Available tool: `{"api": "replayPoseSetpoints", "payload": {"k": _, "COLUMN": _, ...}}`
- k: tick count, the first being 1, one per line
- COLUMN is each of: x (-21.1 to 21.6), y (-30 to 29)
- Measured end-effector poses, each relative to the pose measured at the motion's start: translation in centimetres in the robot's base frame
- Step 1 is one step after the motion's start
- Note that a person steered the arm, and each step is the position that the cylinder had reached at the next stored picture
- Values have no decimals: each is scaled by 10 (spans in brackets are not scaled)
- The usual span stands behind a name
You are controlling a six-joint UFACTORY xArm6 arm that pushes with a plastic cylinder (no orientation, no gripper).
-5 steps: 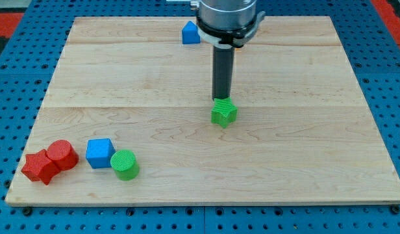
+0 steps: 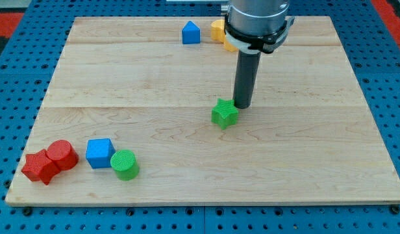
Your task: Push the green star into the green circle and blue cube
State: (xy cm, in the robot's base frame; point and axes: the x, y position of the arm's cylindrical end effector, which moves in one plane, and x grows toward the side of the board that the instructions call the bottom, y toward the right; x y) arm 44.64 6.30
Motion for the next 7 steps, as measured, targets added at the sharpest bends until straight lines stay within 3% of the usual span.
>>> {"api": "replayPoseSetpoints", "payload": {"k": 2, "x": 39, "y": -54}}
{"api": "replayPoseSetpoints", "payload": {"k": 7, "x": 55, "y": -159}}
